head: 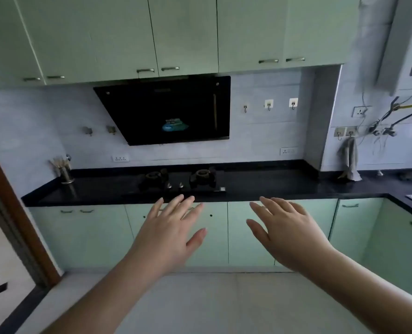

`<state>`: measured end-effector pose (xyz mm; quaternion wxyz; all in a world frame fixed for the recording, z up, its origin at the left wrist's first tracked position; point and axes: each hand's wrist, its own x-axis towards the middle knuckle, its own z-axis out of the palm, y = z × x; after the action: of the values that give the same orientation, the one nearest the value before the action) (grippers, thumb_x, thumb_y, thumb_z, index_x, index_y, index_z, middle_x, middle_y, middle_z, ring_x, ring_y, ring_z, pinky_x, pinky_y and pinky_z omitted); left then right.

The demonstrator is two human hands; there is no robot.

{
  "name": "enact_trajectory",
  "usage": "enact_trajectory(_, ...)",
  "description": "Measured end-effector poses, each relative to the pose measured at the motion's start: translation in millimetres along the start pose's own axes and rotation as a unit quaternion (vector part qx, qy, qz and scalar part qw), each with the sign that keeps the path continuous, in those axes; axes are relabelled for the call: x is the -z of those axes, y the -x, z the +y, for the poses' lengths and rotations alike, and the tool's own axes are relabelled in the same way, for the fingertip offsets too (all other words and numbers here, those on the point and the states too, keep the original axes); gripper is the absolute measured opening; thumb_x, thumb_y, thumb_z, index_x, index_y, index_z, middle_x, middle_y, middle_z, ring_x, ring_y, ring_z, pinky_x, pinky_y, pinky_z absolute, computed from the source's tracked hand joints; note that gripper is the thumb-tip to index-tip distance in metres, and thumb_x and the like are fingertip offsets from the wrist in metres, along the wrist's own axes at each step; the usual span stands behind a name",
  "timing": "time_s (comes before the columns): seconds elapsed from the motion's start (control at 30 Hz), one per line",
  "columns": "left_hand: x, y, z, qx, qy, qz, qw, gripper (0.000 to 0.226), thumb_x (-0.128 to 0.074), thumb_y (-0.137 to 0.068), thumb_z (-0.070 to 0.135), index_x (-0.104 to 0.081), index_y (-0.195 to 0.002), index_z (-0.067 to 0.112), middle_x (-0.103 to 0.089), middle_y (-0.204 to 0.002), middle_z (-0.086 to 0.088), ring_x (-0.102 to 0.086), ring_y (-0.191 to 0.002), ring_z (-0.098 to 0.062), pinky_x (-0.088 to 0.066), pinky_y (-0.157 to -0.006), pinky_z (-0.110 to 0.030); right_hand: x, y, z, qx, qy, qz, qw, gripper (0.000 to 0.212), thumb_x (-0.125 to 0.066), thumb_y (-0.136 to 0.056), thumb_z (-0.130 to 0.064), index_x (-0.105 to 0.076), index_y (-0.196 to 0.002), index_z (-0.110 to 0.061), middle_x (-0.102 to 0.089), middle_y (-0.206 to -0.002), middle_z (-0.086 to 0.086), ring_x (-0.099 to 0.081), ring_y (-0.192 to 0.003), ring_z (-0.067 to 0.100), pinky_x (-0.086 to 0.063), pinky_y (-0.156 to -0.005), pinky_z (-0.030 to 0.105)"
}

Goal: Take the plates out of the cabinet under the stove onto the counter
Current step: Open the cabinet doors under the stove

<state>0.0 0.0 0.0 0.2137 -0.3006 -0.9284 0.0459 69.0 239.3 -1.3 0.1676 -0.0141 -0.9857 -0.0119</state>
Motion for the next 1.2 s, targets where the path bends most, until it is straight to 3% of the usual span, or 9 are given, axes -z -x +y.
enact_trajectory(0.1,-10,-9,-15,0.015,0.016,-0.015,1.000,0.071,-0.010,-0.091,0.063,-0.034,-0.149,0.030,-0.036,-0.155,0.001,-0.030,-0.144,-0.020,-0.021,-0.116,-0.047,-11,-22,-4,0.027,-0.009,0.001,1.000,0.089,0.014,-0.079,-0.062,-0.029,-0.150,-0.030,-0.031,-0.157,-0.005,-0.027,-0.144,0.018,-0.023,-0.115,0.038)
enact_trajectory(0.27,-38,-19,-59,0.064,0.026,-0.062,0.996,0.086,0.009,-0.079,0.068,-0.014,-0.154,0.033,-0.019,-0.162,0.002,-0.013,-0.149,-0.019,-0.011,-0.119,-0.042,-36,-66,-34,0.045,-0.024,-0.002,0.999,0.106,0.033,-0.069,-0.067,-0.025,-0.150,-0.032,-0.028,-0.158,-0.006,-0.024,-0.144,0.016,-0.021,-0.115,0.036)
enact_trajectory(0.37,-60,-25,-94,0.081,0.036,-0.056,0.994,0.087,0.010,-0.076,0.068,-0.009,-0.154,0.035,-0.014,-0.163,0.004,-0.009,-0.149,-0.018,-0.007,-0.119,-0.041,-57,-102,-61,0.049,-0.021,-0.004,0.999,0.099,0.028,-0.075,-0.065,-0.031,-0.148,-0.031,-0.034,-0.155,-0.005,-0.030,-0.142,0.017,-0.026,-0.114,0.037)
enact_trajectory(0.43,-74,-26,-120,0.080,0.035,-0.066,0.994,0.087,0.010,-0.076,0.070,-0.006,-0.154,0.036,-0.011,-0.163,0.006,-0.006,-0.150,-0.016,-0.006,-0.120,-0.041,-69,-125,-82,0.051,0.000,-0.007,0.999,0.084,0.006,-0.089,-0.063,-0.048,-0.140,-0.024,-0.051,-0.144,0.002,-0.047,-0.132,0.023,-0.038,-0.107,0.043)
enact_trajectory(0.5,-85,-29,-151,0.081,0.039,-0.067,0.994,0.086,0.008,-0.077,0.072,-0.008,-0.154,0.036,-0.011,-0.163,0.007,-0.005,-0.150,-0.015,-0.005,-0.120,-0.041,-82,-147,-100,0.047,0.022,0.000,0.999,0.067,-0.018,-0.094,-0.056,-0.062,-0.129,-0.017,-0.064,-0.129,0.009,-0.060,-0.117,0.030,-0.048,-0.097,0.049)
enact_trajectory(0.57,-94,-33,-182,0.087,0.032,-0.061,0.994,0.085,0.004,-0.079,0.071,-0.013,-0.154,0.034,-0.015,-0.162,0.005,-0.009,-0.149,-0.016,-0.006,-0.119,-0.041,-94,-168,-118,0.045,0.026,0.003,0.999,0.062,-0.026,-0.094,-0.052,-0.064,-0.125,-0.015,-0.066,-0.123,0.011,-0.062,-0.113,0.032,-0.050,-0.094,0.051)
enact_trajectory(0.73,-123,-46,-239,0.075,0.017,-0.062,0.995,0.076,-0.009,-0.089,0.066,-0.027,-0.152,0.027,-0.029,-0.158,0.000,-0.023,-0.147,-0.021,-0.017,-0.118,-0.044,-115,-212,-157,0.054,0.026,0.002,0.998,0.061,-0.027,-0.094,-0.053,-0.064,-0.125,-0.017,-0.066,-0.124,0.009,-0.062,-0.114,0.030,-0.049,-0.095,0.048)
enact_trajectory(0.87,-153,-67,-258,0.072,0.004,-0.042,0.996,0.066,-0.024,-0.094,0.058,-0.047,-0.143,0.021,-0.052,-0.144,-0.004,-0.047,-0.134,-0.025,-0.039,-0.106,-0.048,-139,-235,-170,0.056,0.024,0.005,0.998,0.058,-0.032,-0.092,-0.050,-0.065,-0.123,-0.014,-0.066,-0.123,0.012,-0.062,-0.112,0.033,-0.048,-0.096,0.049)
enact_trajectory(1.2,-247,-160,-264,0.017,0.033,-0.020,0.999,0.060,-0.032,-0.096,0.051,-0.047,-0.142,0.016,-0.055,-0.139,-0.008,-0.048,-0.130,-0.027,-0.041,-0.106,-0.046,-218,-314,-129,0.018,-0.002,-0.005,1.000,0.058,-0.031,-0.094,-0.049,-0.062,-0.127,-0.013,-0.063,-0.127,0.013,-0.059,-0.117,0.034,-0.047,-0.097,0.052)
